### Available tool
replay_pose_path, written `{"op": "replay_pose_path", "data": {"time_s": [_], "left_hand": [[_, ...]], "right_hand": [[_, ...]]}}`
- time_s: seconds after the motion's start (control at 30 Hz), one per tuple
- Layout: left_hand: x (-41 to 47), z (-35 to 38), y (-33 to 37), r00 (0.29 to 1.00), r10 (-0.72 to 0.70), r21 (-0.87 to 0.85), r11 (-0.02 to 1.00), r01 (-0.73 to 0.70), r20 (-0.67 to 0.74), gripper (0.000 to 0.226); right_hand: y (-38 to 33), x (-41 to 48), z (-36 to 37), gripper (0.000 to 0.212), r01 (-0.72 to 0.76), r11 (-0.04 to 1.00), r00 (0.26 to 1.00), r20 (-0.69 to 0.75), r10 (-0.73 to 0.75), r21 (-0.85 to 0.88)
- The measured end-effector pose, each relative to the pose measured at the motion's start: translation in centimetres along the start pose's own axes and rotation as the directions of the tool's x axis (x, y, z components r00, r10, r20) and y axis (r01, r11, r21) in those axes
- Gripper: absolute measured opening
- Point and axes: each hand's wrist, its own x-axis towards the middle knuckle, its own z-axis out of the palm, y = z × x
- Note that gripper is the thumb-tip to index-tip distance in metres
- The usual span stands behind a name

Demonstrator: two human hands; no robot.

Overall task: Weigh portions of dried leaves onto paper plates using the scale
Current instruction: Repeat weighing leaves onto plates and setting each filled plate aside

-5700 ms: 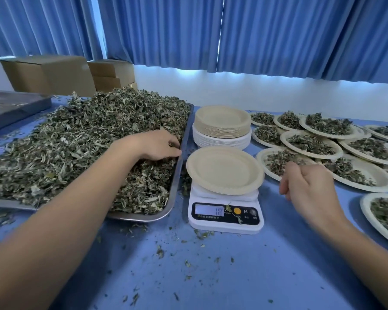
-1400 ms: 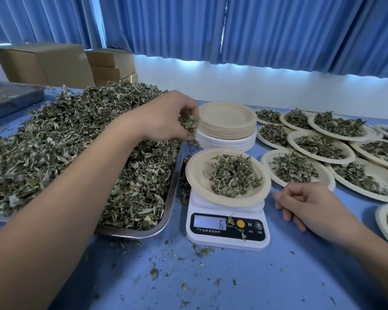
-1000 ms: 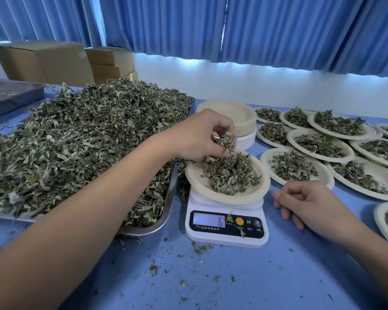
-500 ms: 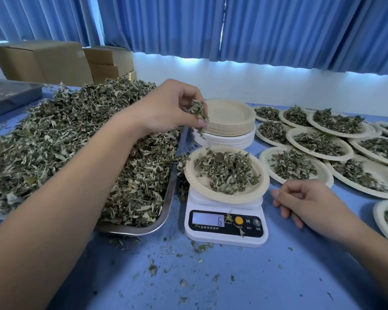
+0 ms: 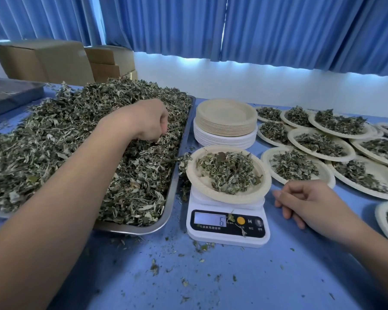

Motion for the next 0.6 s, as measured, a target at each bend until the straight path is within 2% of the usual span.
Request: {"op": "replay_pose_path", "data": {"time_s": [0.13, 0.2, 0.23, 0.33, 0.47, 0.6], "left_hand": [[-0.3, -0.1, 0.8, 0.985, 0.122, -0.156, 0.983, -0.102, 0.126, 0.009], [-0.3, 0.0, 1.0, 0.975, 0.177, -0.217, 0.965, -0.146, 0.134, 0.003], [-0.2, 0.1, 1.2, 0.972, 0.191, -0.229, 0.961, -0.157, 0.137, 0.006], [-0.2, 0.6, 1.5, 0.961, 0.178, -0.304, 0.947, -0.108, 0.212, 0.032], [-0.6, 0.3, 1.5, 0.921, 0.235, -0.299, 0.944, -0.141, 0.309, 0.045], [-0.8, 0.1, 1.5, 0.883, 0.267, -0.257, 0.951, -0.175, 0.387, 0.034]], "right_hand": [[-0.1, 0.0, 0.0, 0.033, 0.006, 1.000, 1.000, 0.000, -0.006, -0.002], [-0.1, 0.0, 0.0, 0.033, 0.007, 1.000, 1.000, 0.000, -0.007, 0.002], [-0.1, 0.0, 0.0, 0.033, 0.004, 1.000, 1.000, 0.000, -0.004, 0.004], [-0.1, 0.0, 0.0, 0.033, 0.000, 1.000, 1.000, 0.001, 0.000, 0.007], [-0.1, 0.0, 0.0, 0.033, 0.001, 1.000, 1.000, 0.001, -0.001, 0.006], [0.0, 0.0, 0.0, 0.033, 0.002, 1.000, 1.000, 0.005, -0.002, 0.006]]}}
